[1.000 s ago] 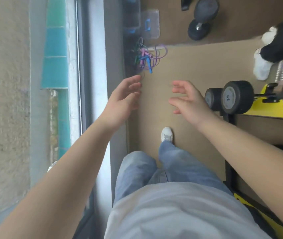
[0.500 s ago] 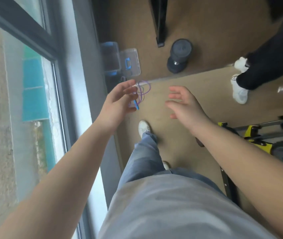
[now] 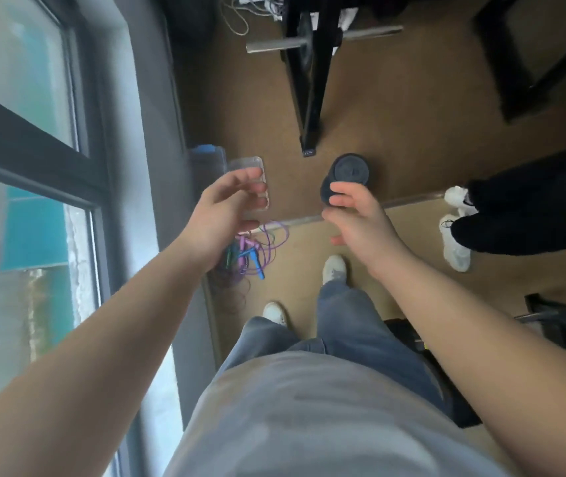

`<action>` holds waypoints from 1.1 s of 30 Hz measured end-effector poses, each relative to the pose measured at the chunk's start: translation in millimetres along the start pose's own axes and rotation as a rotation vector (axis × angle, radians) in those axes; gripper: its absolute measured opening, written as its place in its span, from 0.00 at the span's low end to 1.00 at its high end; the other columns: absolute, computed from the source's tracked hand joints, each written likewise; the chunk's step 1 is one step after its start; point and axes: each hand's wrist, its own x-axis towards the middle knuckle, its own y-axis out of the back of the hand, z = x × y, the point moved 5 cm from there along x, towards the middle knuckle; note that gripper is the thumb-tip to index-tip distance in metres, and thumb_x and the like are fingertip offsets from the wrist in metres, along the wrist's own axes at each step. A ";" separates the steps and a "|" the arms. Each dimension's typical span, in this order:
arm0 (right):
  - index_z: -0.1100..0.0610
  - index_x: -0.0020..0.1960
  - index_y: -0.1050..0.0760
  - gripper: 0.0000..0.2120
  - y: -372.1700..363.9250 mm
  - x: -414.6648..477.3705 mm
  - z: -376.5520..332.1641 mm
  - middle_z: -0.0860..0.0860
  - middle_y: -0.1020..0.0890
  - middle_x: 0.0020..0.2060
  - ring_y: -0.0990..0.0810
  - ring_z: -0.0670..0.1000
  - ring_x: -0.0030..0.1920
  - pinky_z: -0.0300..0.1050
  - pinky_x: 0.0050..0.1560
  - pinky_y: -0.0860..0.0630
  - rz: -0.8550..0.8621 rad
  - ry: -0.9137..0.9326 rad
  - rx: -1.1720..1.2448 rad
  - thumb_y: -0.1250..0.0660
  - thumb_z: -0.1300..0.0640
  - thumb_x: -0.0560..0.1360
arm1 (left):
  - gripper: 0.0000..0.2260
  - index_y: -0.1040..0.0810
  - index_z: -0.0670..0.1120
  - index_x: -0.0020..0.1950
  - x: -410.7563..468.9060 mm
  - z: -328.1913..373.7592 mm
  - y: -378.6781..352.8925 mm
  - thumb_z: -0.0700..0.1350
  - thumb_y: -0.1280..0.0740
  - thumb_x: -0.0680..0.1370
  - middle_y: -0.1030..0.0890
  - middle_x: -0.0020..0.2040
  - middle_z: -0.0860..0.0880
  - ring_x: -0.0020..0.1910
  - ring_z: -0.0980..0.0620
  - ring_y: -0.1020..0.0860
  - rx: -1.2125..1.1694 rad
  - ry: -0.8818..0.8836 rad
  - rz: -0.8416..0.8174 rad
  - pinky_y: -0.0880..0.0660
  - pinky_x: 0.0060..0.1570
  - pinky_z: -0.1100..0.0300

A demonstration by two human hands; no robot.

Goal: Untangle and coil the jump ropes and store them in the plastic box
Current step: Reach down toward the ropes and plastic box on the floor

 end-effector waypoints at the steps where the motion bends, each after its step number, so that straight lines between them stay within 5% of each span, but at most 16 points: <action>1: 0.49 0.68 0.29 0.21 1.2 11.3 -7.9 0.50 0.25 0.63 0.22 0.46 0.52 0.53 0.49 0.19 -0.008 0.006 0.002 0.33 0.61 0.78 | 0.15 0.22 0.50 0.64 7.3 5.4 0.7 0.38 0.42 0.82 0.20 0.63 0.43 0.59 0.46 0.19 -0.003 -0.001 0.014 0.21 0.57 0.48; 6: 0.51 0.69 0.29 0.22 6.9 77.6 -45.2 0.50 0.25 0.62 0.22 0.46 0.53 0.46 0.44 0.20 -0.078 0.038 -0.044 0.33 0.62 0.77 | 0.15 0.22 0.51 0.62 41.4 25.4 0.1 0.38 0.42 0.81 0.18 0.55 0.49 0.53 0.49 0.18 -0.075 -0.016 0.125 0.20 0.49 0.55; 15: 0.41 0.64 0.28 0.22 24.8 212.0 -116.3 0.43 0.24 0.61 0.21 0.49 0.57 0.59 0.60 0.22 -0.410 0.087 -0.392 0.34 0.51 0.71 | 0.15 0.23 0.47 0.64 116.3 74.5 -25.4 0.37 0.41 0.81 0.18 0.53 0.48 0.46 0.54 0.19 -0.301 0.055 0.484 0.23 0.44 0.60; 23: 0.40 0.64 0.28 0.21 20.0 271.1 -154.2 0.42 0.24 0.59 0.23 0.47 0.60 0.59 0.62 0.23 -0.603 0.134 -0.534 0.33 0.49 0.71 | 0.15 0.22 0.51 0.61 143.6 98.9 -44.6 0.39 0.41 0.80 0.17 0.55 0.48 0.50 0.54 0.18 -0.395 0.076 0.620 0.21 0.52 0.53; 33: 0.41 0.65 0.28 0.20 7.4 303.9 -163.8 0.43 0.24 0.60 0.23 0.48 0.60 0.59 0.62 0.23 -0.625 0.106 -0.568 0.33 0.51 0.73 | 0.14 0.22 0.50 0.64 174.4 90.7 -29.2 0.39 0.41 0.81 0.16 0.55 0.49 0.51 0.53 0.18 -0.414 0.160 0.634 0.22 0.59 0.46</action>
